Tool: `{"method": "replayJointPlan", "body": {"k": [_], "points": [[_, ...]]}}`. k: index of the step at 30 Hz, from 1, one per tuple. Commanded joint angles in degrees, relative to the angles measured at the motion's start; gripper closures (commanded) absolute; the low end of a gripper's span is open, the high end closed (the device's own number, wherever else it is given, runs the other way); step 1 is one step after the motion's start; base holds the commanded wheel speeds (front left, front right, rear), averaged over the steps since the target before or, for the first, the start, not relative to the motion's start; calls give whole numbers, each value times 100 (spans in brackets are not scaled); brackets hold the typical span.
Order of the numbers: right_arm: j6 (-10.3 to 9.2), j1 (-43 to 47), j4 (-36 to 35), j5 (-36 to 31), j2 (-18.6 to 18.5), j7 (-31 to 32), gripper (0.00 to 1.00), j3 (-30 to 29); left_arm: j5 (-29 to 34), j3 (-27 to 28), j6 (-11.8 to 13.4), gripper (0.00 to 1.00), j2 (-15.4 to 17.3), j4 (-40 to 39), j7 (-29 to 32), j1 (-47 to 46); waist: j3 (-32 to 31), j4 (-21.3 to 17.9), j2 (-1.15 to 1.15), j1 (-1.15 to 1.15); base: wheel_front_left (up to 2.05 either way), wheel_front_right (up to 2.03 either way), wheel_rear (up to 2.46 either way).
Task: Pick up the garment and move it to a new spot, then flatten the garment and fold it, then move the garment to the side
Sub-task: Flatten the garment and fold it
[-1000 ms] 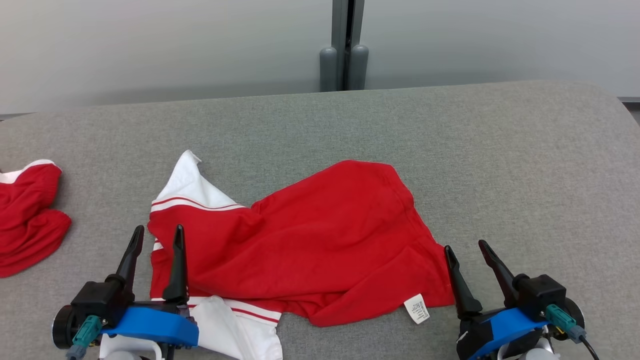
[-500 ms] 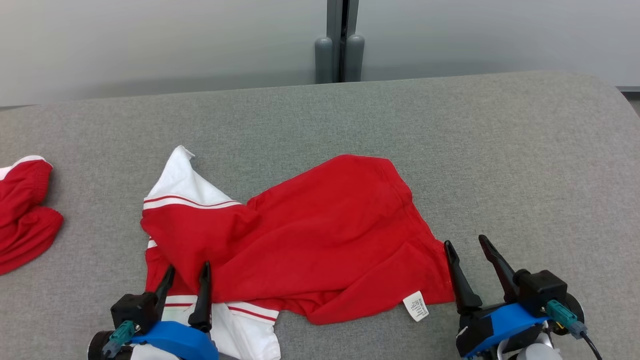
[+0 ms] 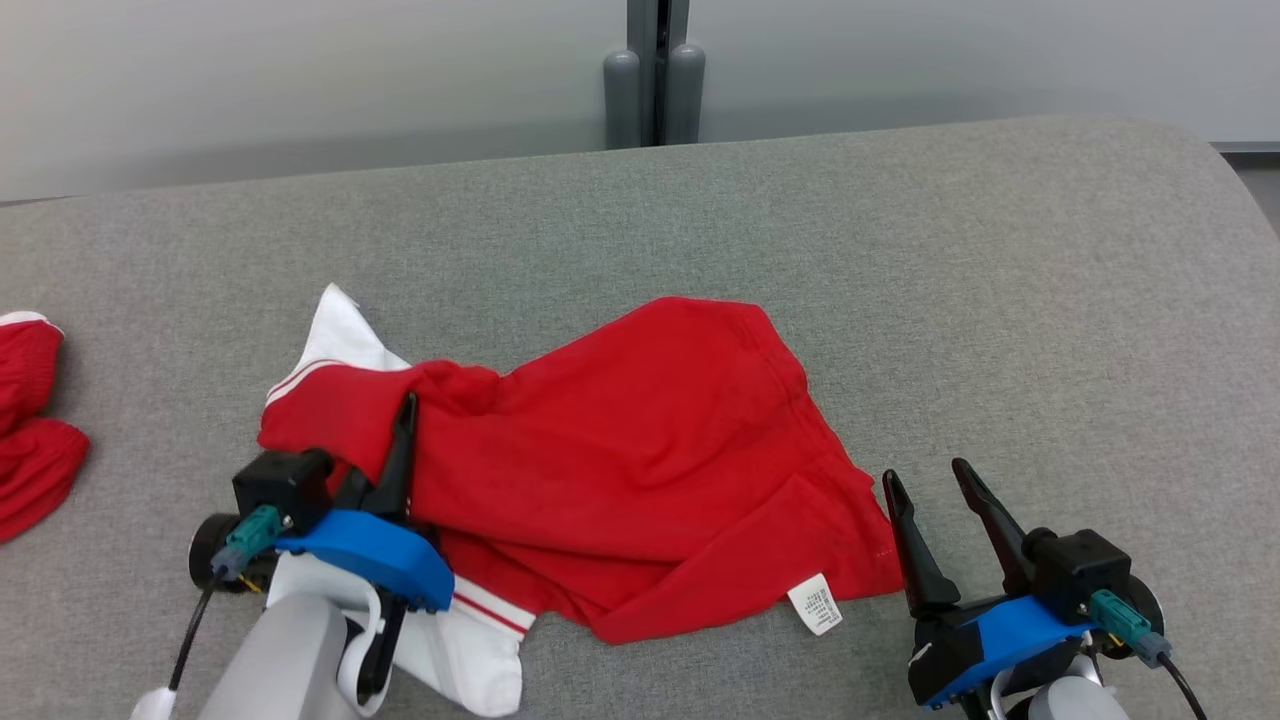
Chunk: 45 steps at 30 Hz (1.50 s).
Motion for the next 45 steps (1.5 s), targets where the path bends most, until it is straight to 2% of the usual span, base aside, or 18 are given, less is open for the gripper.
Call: {"method": "replayJointPlan", "body": {"k": [1,7,8,9,10,14,20,32,38,45], "points": [[1,-48,1,-46,-13,-5,0,-11,12,36,-6,100,51,-84,-17,-215,12,-23,-1,0,0,0,0],[1,-113,-4,-40,-13,-5,0,33,-24,210,-6,100,29,33,-17,-477,35,-108,-1,0,0,0,0],[1,-109,4,-38,-13,-5,0,40,-37,220,-6,77,18,130,-17,-496,30,-121,-1,0,0,0,0],[1,-105,13,-35,-13,-5,0,52,-23,227,-6,31,11,206,-17,-502,19,-133,-1,0,0,0,0],[1,-98,22,-30,-14,-5,0,59,-14,233,-6,0,3,257,-17,-493,8,-145,-1,0,0,0,0],[1,-4,34,-14,-13,-5,0,8,64,307,-6,0,-17,158,-17,-250,-84,-114,-1,0,0,0,0],[1,137,44,-18,-13,-5,0,-57,267,592,-6,0,-78,-502,-16,348,-273,81,-1,0,0,0,0],[1,345,0,-107,-14,-5,0,-163,938,1653,-6,0,-349,-2439,-17,1558,-564,527,-1,0,0,0,0],[1,430,45,-162,-16,-5,0,-138,1336,2013,-6,0,-462,-2946,-16,2082,-628,564,-1,0,0,0,0],[1,494,166,-236,-98,-5,0,-198,1709,2245,-6,0,-566,-3041,-17,2375,-525,586,-1,0,0,0,0]]}}
